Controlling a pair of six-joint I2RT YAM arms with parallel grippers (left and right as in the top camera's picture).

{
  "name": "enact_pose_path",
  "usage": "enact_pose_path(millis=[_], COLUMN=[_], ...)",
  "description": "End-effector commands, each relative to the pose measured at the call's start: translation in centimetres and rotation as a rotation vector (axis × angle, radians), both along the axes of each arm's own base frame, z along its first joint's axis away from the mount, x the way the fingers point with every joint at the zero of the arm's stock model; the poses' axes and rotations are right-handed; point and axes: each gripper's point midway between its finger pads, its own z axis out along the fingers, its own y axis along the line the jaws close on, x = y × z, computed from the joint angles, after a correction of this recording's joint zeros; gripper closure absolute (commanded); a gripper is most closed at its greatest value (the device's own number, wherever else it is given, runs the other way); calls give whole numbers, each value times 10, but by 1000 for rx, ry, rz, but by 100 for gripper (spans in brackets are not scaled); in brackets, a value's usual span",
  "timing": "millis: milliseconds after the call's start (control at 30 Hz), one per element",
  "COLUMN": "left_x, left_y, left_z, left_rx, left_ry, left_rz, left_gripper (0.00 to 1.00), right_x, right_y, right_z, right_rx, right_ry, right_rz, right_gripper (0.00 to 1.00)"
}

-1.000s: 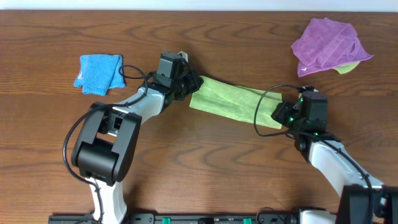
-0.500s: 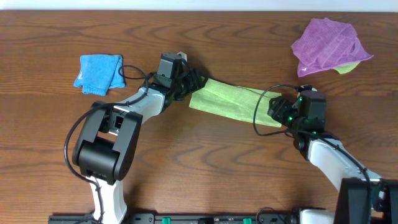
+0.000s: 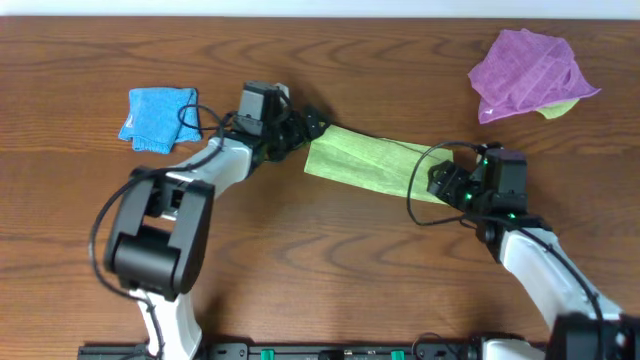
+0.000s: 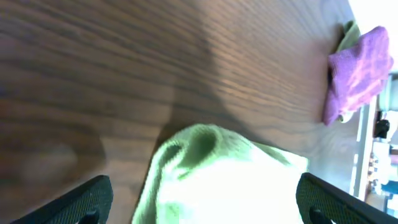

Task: Fold the cloth
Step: 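Hold the green strip taut between both grippers and lay it flat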

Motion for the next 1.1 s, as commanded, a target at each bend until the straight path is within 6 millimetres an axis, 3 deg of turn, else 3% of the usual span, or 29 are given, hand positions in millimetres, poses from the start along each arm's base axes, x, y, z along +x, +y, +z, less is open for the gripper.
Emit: enact_pose_path(millis=[0,67,167,233,267,333,467,700,1067], left_x=[-7,-16,-26,-28,-28,-29,-26,-17,-18], left_y=[-3,-2,-3,-4,-4,-6,-9,-23,-25], left_z=[40,48,61,66,66,64,60,49,-8], left_rx=[-33,-36,-49,-51,-55,-55,-14,57,112], left_ry=[-52,-32,-20,-24,-17,-7,-22,-89,-4], left_rz=[-49,-56,-73,-75,-70,-60,-40,-17,-18], left_gripper=[1,11,42,73,83,94,94,94,94], right_x=[3,-4,-17,-27,-32,-41,-53,-58,-57], right_y=[0,1,1,1,1,1,6,15,14], right_z=[28,34,41,43,44,45,43,40,21], right_rx=[0,0,7,16,23,43,101,179,187], right_ry=[-51,-40,-16,5,18,45,95,139,209], right_rz=[7,7,0,-11,-19,-44,-74,-98,-119], right_gripper=[24,24,24,25,25,25,24,20,20])
